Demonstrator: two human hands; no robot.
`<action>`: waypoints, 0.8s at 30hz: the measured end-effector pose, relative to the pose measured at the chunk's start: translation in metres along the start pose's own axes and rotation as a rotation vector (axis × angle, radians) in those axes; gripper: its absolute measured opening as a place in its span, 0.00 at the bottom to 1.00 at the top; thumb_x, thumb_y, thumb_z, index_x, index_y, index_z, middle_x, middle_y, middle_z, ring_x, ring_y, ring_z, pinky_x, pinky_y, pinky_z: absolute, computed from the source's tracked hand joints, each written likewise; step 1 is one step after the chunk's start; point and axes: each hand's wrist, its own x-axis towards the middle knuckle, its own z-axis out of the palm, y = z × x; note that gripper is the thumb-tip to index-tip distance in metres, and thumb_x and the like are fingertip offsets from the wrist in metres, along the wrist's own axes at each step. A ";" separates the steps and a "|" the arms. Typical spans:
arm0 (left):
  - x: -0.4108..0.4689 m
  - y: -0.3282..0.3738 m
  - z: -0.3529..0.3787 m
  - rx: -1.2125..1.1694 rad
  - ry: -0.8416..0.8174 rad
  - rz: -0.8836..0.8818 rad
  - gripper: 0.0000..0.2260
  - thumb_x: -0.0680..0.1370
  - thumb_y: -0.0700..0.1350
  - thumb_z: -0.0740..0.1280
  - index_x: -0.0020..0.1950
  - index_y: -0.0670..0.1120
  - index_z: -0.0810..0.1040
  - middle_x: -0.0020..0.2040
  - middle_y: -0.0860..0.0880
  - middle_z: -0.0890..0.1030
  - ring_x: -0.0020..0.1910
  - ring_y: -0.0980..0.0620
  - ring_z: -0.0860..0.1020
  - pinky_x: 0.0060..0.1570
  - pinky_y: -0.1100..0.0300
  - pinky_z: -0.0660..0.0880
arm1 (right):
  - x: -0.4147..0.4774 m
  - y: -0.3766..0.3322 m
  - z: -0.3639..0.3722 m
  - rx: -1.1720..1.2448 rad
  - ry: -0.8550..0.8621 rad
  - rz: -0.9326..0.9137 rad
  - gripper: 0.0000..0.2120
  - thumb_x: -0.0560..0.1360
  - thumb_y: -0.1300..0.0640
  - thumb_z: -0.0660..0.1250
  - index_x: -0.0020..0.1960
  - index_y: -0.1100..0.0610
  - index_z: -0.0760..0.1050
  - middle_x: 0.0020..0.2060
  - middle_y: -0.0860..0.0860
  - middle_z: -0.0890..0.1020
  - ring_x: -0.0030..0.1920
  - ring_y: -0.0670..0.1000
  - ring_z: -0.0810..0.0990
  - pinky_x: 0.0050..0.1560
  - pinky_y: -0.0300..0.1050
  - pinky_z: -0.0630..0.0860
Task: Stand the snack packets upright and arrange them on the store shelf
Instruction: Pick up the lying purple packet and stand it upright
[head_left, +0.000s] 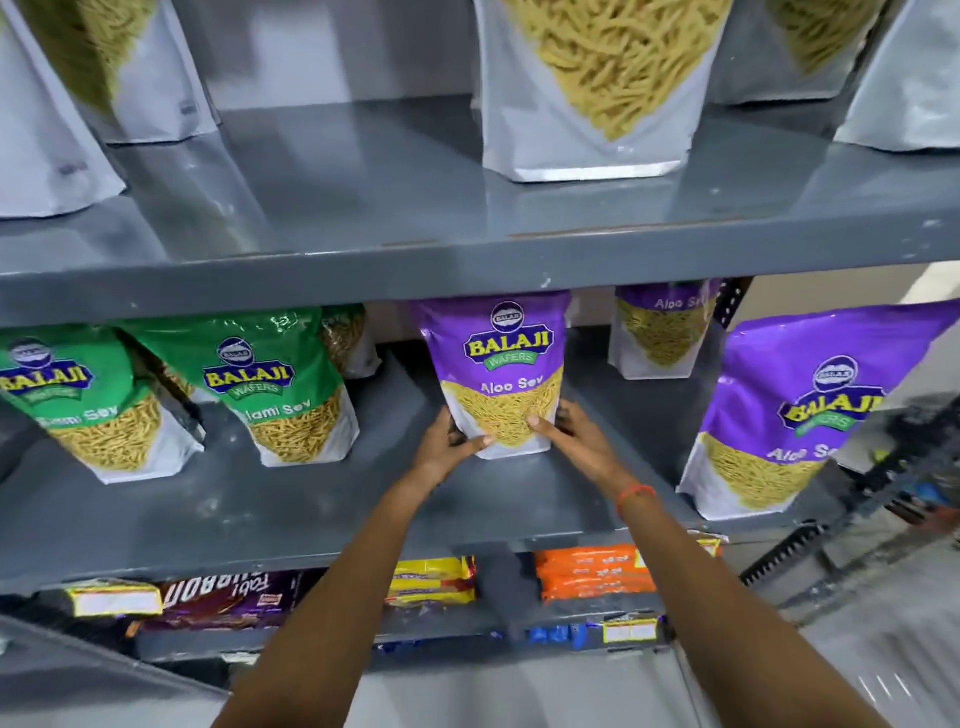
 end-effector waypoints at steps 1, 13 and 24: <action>-0.006 -0.003 0.000 0.004 -0.016 0.003 0.27 0.71 0.36 0.71 0.67 0.44 0.66 0.61 0.46 0.77 0.56 0.50 0.77 0.43 0.74 0.76 | -0.012 0.000 0.001 0.005 0.027 -0.011 0.22 0.66 0.43 0.73 0.56 0.50 0.74 0.56 0.50 0.82 0.55 0.44 0.80 0.61 0.44 0.75; -0.084 -0.035 0.016 0.188 -0.033 0.001 0.19 0.72 0.46 0.71 0.59 0.44 0.70 0.43 0.50 0.77 0.41 0.62 0.74 0.49 0.61 0.74 | -0.104 0.023 0.001 -0.068 0.099 -0.122 0.17 0.67 0.42 0.69 0.52 0.49 0.77 0.51 0.48 0.83 0.53 0.43 0.80 0.59 0.47 0.76; -0.105 -0.017 0.023 0.139 -0.065 -0.022 0.23 0.73 0.41 0.69 0.66 0.44 0.66 0.55 0.49 0.78 0.56 0.53 0.77 0.47 0.74 0.75 | -0.111 0.026 -0.007 -0.262 0.001 -0.112 0.26 0.67 0.46 0.73 0.60 0.54 0.70 0.58 0.50 0.77 0.60 0.50 0.75 0.60 0.48 0.73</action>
